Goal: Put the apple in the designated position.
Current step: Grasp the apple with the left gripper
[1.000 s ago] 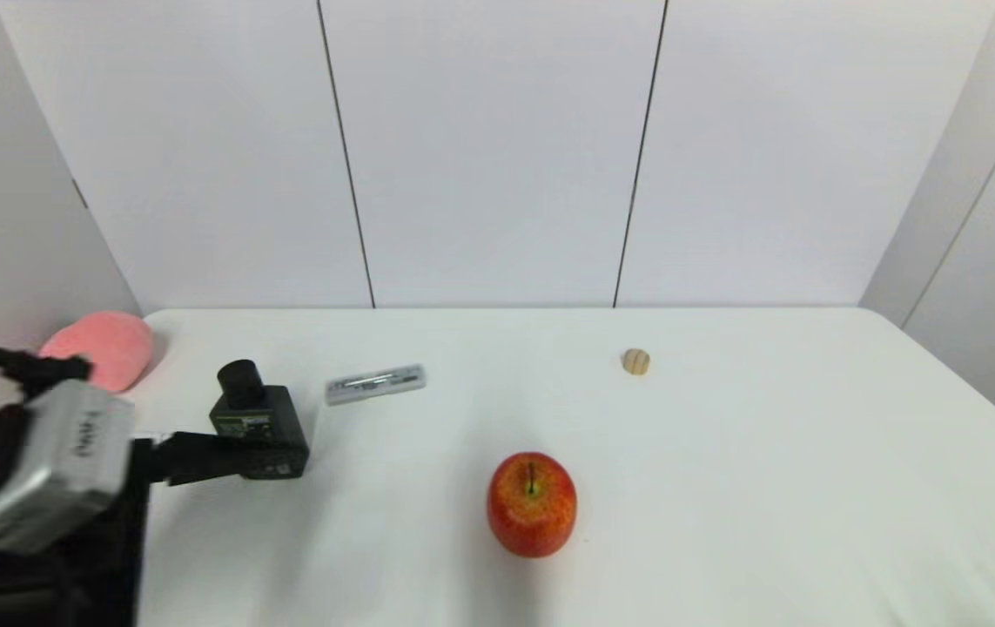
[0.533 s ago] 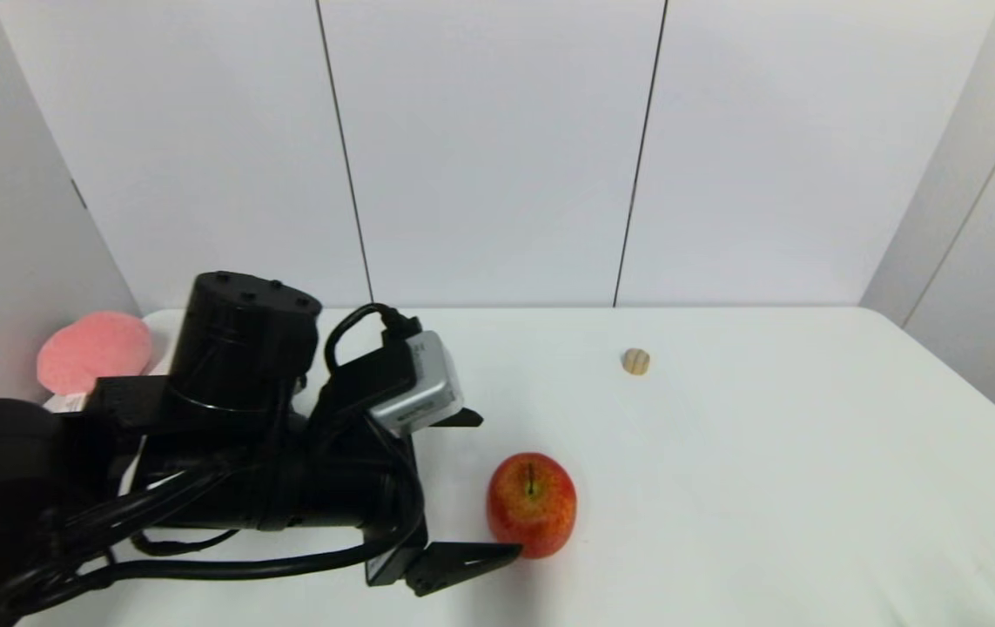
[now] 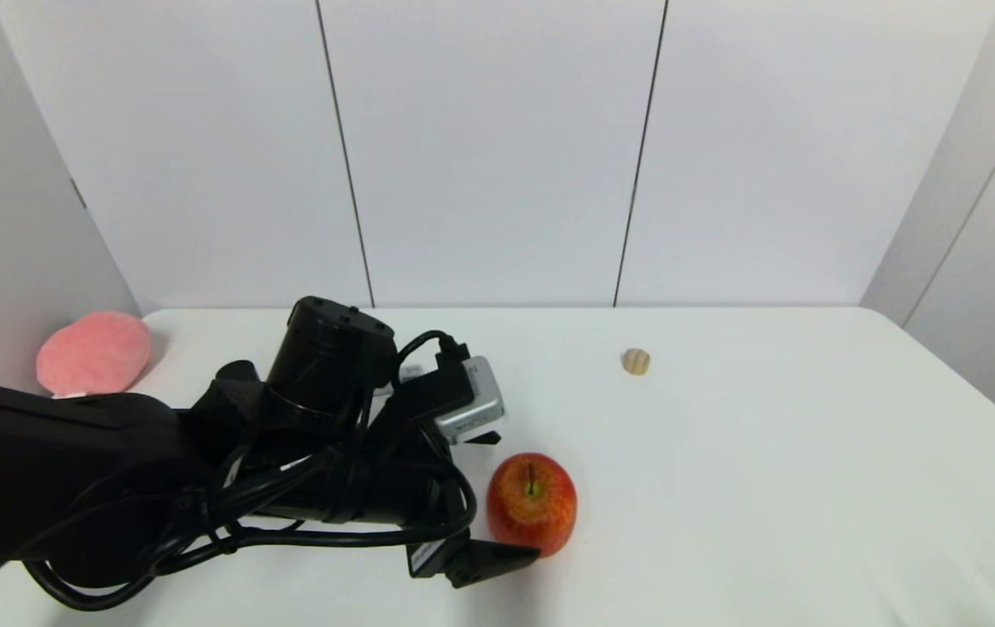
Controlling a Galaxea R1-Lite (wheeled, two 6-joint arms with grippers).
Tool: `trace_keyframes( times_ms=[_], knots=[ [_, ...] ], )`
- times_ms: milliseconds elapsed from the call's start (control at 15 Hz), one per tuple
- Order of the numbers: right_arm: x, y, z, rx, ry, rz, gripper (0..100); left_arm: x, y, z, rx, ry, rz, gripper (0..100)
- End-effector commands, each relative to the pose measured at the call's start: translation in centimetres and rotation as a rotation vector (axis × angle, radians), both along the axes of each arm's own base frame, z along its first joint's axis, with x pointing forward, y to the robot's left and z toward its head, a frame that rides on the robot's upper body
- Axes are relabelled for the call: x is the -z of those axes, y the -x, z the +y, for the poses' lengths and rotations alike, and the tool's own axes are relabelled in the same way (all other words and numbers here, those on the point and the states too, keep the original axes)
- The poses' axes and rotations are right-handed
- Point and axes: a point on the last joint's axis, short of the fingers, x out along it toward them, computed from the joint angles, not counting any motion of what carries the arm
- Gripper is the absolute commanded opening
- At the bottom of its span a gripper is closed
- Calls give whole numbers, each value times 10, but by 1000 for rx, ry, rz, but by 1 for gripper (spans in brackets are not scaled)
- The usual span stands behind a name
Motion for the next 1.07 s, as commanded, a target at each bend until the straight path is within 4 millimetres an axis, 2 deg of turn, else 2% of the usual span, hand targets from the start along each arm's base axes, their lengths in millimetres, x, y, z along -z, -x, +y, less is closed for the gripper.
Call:
trace_keyframes(
  times_ms=[67, 733, 800, 1067],
  knots=[
    [3, -1, 0, -1, 0, 13, 100, 10, -5, -5, 2, -19, 20, 100],
    [3, -1, 0, 1, 0, 13, 100, 42, -24, -39, 38, -73, 77, 100],
    [3, -1, 0, 1, 0, 12, 100, 45, -26, -41, 39, -78, 79, 0],
    [3, -1, 0, -1, 0, 13, 100, 50, -27, -41, 38, -94, 97, 0]
  ],
)
